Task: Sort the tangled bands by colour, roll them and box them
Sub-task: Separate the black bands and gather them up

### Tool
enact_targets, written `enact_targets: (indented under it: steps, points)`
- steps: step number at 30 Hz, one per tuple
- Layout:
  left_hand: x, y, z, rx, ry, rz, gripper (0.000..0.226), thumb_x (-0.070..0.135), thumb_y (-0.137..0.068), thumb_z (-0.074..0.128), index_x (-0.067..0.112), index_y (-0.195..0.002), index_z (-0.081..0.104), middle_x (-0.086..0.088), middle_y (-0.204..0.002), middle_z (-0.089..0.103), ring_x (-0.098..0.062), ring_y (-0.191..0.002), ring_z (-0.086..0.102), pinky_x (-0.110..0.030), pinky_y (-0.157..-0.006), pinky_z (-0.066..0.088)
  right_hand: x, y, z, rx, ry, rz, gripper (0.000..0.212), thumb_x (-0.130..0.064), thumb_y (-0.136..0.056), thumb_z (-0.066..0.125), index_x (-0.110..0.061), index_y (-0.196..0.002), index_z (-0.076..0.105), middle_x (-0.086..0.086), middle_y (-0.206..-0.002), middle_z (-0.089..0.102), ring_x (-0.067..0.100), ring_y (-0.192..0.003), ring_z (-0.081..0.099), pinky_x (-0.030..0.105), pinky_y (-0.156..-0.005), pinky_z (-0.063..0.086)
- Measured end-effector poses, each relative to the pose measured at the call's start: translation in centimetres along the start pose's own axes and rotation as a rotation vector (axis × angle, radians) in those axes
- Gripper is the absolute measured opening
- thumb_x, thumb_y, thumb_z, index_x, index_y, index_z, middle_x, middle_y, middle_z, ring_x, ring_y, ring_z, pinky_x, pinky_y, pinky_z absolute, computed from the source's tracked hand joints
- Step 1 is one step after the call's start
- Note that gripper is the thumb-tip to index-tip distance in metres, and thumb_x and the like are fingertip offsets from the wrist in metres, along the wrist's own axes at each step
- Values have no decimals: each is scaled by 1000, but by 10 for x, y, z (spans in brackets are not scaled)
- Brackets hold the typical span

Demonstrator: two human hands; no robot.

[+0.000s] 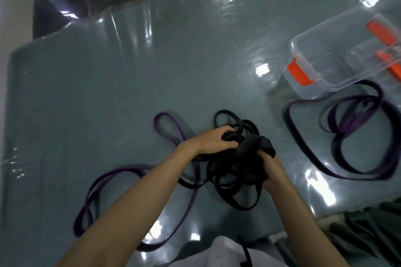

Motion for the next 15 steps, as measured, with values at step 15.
enact_targets:
  steps: [15]
  points:
    - [29,14,88,145,66,195,79,36,-93,79,33,-161,38,-5,-155,46,-23,-143,48,-26,-112,37,-5,43,-68,171,49,-183,62,1,-94,64,-21,-148,43,20,-133,63,37,-118,65,49,-97,58]
Point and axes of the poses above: each hand's wrist, its own y-axis away from the middle knuckle, its own z-axis out of the palm, x = y × z, the point moved 3 cm from there along -y, towards the middle knuckle
